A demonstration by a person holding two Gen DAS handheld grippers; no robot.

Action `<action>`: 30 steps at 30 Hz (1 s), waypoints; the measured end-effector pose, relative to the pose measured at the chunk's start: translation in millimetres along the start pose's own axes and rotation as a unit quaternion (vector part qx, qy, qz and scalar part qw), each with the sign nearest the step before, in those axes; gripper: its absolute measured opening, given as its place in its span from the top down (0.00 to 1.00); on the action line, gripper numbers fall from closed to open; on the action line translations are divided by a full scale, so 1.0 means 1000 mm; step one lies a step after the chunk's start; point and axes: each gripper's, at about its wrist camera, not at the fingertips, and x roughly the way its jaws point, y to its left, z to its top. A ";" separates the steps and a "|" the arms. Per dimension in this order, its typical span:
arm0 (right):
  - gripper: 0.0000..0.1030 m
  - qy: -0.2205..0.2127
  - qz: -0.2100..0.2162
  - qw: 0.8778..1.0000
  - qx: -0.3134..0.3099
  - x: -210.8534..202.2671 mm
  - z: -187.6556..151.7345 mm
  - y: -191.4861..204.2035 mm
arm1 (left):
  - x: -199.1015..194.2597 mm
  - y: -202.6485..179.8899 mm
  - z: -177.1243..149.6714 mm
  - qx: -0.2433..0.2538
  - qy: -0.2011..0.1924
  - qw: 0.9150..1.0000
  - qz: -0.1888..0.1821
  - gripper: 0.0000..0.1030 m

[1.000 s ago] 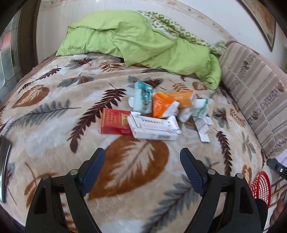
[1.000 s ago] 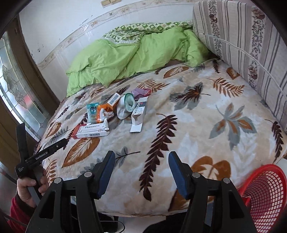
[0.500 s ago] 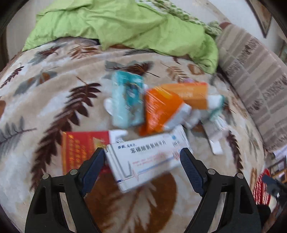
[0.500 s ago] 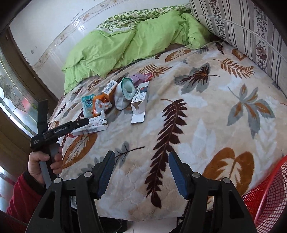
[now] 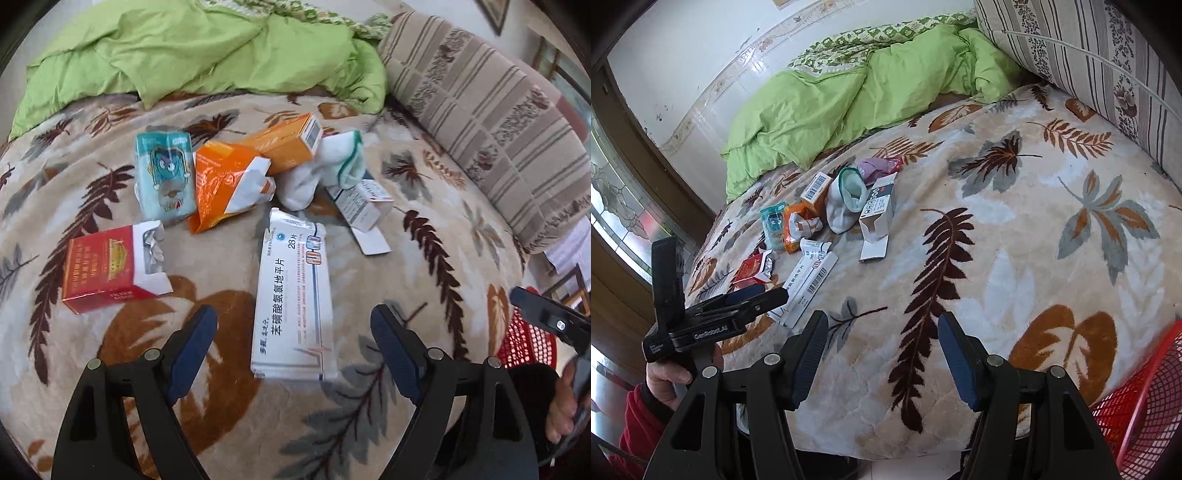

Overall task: Collect trash
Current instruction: 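Reach the left tool to the white medicine box and grasp it, then lift the white medicine box with the left tool while the right tool grasps a white-blue box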

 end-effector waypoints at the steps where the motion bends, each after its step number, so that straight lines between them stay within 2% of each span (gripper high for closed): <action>1: 0.37 0.000 -0.001 1.000 0.000 0.000 0.000 0.000 | 0.006 -0.003 0.002 0.004 0.003 1.000 0.002 0.18; 4: 0.37 0.003 -0.002 1.000 0.004 0.002 0.001 -0.002 | 0.016 -0.013 0.004 0.006 0.000 0.999 0.038 0.20; 6: 0.37 0.004 -0.004 1.000 0.003 0.004 0.002 -0.001 | 0.025 -0.013 0.004 -0.006 0.005 0.999 0.048 0.35; 8: 0.37 0.008 -0.010 1.000 -0.005 0.007 0.005 0.003 | 0.034 -0.009 0.001 -0.014 0.012 0.998 0.066 0.36; 11: 0.37 0.004 -0.007 1.000 -0.022 0.016 0.016 0.011 | 0.038 -0.011 -0.001 0.009 0.005 0.996 0.089 0.36; 15: 0.37 0.002 -0.025 0.999 -0.043 0.039 0.039 0.023 | 0.038 -0.012 -0.005 0.009 -0.005 0.995 0.095 0.36; 23: 0.37 0.043 -0.052 0.997 -0.037 0.126 0.093 0.031 | 0.040 -0.009 -0.002 0.008 0.000 0.997 0.080 0.34; 25: 0.37 0.054 -0.060 0.996 -0.037 0.147 0.101 0.029 | 0.038 -0.007 -0.002 0.000 -0.008 0.996 0.084 0.42; 26: 0.37 0.056 -0.067 0.996 -0.033 0.157 0.103 0.027 | 0.037 -0.005 -0.001 -0.003 -0.012 0.996 0.090 0.50; 27: 0.37 0.058 -0.070 0.995 -0.028 0.164 0.105 0.025 | 0.036 -0.003 0.000 -0.006 -0.013 0.996 0.090 0.52; 28: 0.38 0.060 -0.069 0.996 -0.024 0.169 0.106 0.024 | 0.035 0.000 0.001 -0.012 -0.013 0.996 0.084 0.52; 29: 0.49 0.063 -0.069 0.995 -0.025 0.175 0.106 0.023 | 0.035 0.002 0.002 -0.016 -0.014 0.997 0.079 0.52; 30: 0.65 0.066 -0.071 0.995 -0.028 0.177 0.105 0.023 | 0.034 0.003 0.002 -0.019 -0.016 0.997 0.077 0.52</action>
